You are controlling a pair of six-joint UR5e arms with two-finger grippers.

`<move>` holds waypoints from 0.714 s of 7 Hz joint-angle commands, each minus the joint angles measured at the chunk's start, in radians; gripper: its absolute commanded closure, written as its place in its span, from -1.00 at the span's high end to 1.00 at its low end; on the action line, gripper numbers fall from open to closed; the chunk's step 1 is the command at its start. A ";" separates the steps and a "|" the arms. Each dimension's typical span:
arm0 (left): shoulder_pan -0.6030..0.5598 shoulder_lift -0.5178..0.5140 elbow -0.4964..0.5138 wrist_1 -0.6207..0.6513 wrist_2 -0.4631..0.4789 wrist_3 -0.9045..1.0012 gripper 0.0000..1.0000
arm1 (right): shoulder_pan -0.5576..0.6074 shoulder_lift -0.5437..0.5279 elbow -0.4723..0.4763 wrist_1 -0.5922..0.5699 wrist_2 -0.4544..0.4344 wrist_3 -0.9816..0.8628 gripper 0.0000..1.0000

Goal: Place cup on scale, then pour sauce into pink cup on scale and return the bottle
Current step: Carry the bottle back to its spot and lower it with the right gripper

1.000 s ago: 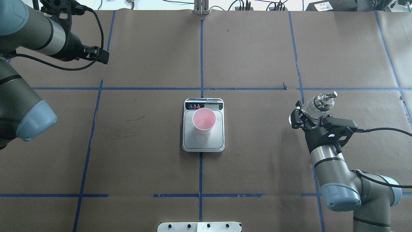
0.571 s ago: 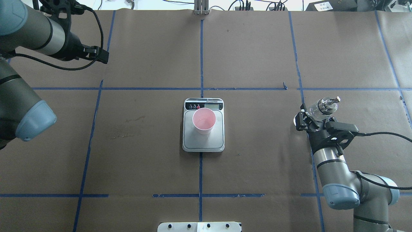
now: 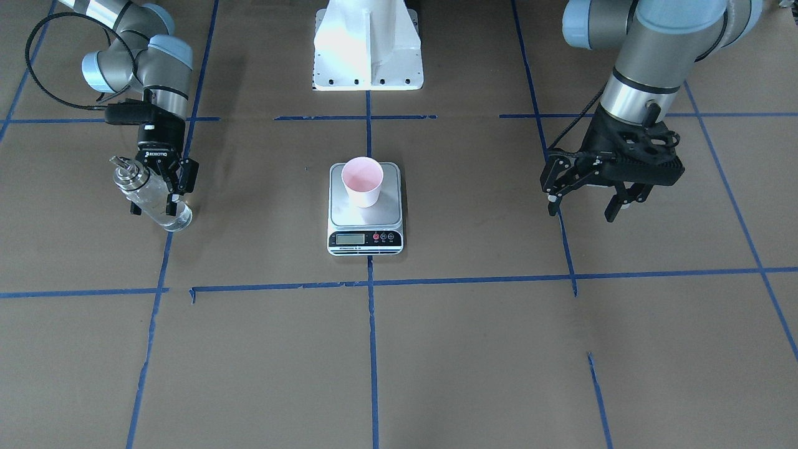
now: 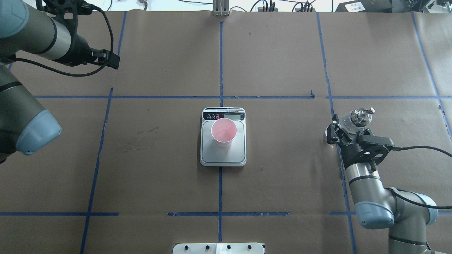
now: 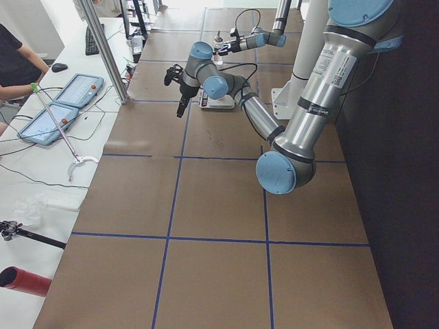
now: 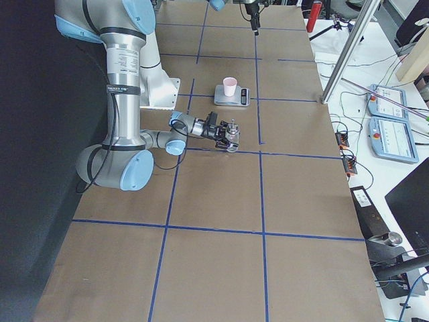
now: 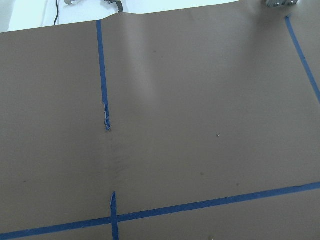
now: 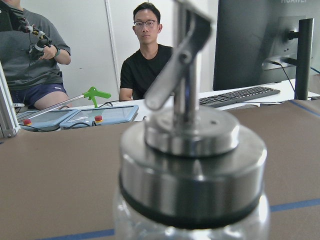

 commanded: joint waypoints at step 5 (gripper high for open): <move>0.000 0.001 -0.003 0.002 0.000 -0.002 0.84 | -0.034 0.003 0.007 -0.009 0.002 -0.007 -0.08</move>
